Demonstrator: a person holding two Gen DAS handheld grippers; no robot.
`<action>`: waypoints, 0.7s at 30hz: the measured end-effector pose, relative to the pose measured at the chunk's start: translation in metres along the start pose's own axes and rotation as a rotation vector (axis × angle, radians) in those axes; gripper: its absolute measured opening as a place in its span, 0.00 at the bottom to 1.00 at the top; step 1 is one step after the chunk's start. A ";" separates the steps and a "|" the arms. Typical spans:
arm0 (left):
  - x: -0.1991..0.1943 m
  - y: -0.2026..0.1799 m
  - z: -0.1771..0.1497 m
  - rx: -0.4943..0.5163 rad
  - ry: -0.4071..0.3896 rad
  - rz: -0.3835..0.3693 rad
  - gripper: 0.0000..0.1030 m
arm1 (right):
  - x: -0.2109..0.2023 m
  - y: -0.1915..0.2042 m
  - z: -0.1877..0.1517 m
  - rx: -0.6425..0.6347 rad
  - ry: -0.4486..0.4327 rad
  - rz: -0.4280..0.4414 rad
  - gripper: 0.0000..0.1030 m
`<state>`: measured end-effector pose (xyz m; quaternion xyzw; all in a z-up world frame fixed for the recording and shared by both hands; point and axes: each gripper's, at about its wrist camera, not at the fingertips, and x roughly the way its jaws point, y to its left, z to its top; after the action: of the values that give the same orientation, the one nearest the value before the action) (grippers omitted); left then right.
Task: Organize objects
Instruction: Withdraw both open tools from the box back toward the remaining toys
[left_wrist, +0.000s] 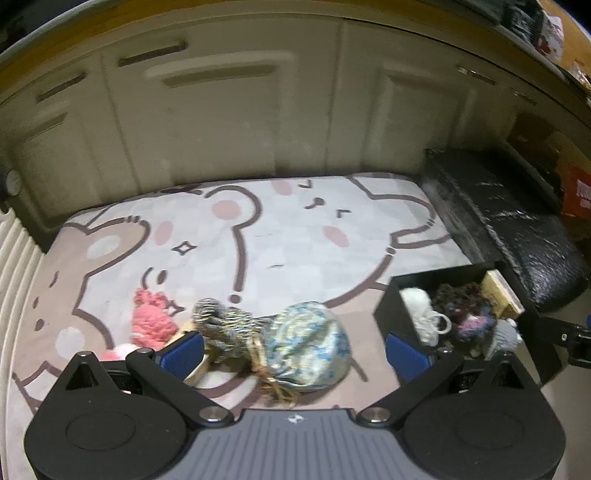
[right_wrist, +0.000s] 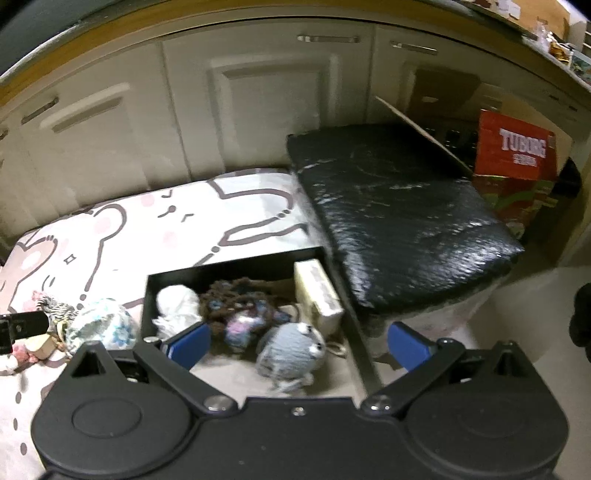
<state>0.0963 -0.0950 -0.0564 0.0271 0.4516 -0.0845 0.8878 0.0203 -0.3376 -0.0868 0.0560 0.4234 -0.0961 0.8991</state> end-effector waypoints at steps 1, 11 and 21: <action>0.000 0.004 0.000 -0.006 -0.001 0.006 1.00 | 0.000 0.004 0.001 -0.005 -0.001 0.006 1.00; -0.008 0.049 -0.003 -0.067 -0.012 0.044 1.00 | 0.007 0.050 0.008 -0.046 0.003 0.068 1.00; -0.016 0.091 -0.008 -0.126 -0.022 0.080 1.00 | 0.011 0.093 0.011 -0.095 0.000 0.125 1.00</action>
<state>0.0967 -0.0029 -0.0506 -0.0116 0.4446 -0.0209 0.8954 0.0558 -0.2504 -0.0863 0.0397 0.4232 -0.0194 0.9050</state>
